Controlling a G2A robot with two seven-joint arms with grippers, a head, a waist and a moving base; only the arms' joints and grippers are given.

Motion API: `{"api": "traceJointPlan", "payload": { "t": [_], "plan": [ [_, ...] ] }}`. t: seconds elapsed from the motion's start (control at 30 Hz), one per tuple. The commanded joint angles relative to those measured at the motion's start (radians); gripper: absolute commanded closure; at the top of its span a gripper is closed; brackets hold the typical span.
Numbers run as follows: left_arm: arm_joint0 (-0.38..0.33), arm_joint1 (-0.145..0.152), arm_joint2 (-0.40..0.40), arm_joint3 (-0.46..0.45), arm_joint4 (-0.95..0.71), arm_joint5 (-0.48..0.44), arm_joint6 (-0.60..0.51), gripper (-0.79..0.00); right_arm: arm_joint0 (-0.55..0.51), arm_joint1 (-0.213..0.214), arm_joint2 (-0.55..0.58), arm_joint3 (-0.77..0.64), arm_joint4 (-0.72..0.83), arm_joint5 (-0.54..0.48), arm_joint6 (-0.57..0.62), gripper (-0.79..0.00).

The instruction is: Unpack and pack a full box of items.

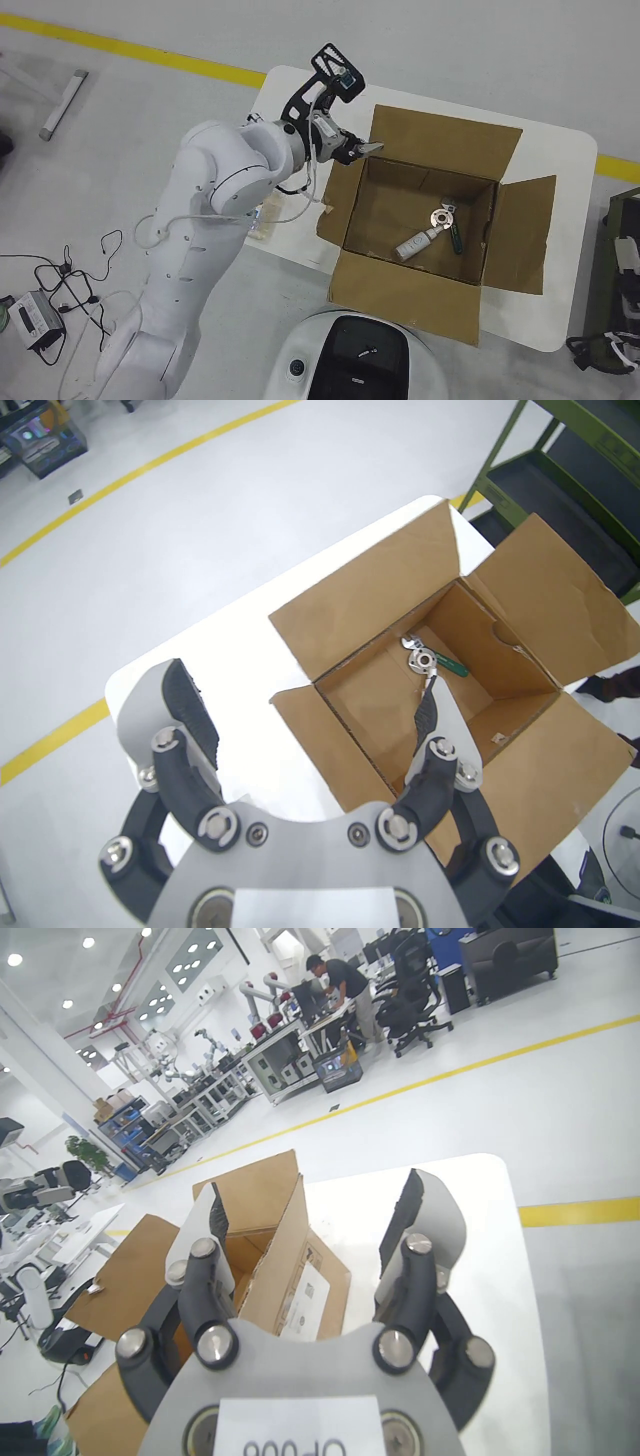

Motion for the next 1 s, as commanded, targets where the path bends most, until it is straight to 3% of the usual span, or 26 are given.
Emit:
{"api": "traceJointPlan", "payload": {
  "t": [0.0, 0.27, 0.77, 0.97],
  "plan": [
    [-0.010, -0.004, 0.046, 0.001, -0.019, -0.011, -0.004, -0.785, -0.006, -0.003, 0.007, 0.005, -0.010, 0.017, -0.011, 0.000],
    [-0.022, -0.022, 0.206, 0.055, -0.047, 0.005, 0.021, -0.785, -0.025, -0.012, 0.001, 0.003, -0.084, 0.089, -0.003, 0.000],
    [-0.020, -0.022, 0.207, 0.054, -0.047, 0.005, 0.028, -0.785, -0.023, -0.012, -0.007, -0.006, -0.097, 0.093, 0.004, 0.000],
    [-0.052, -0.031, 0.254, 0.124, -0.103, -0.075, 0.108, -0.785, -0.023, -0.012, -0.007, -0.006, -0.097, 0.093, 0.004, 0.000]
  ]
}}
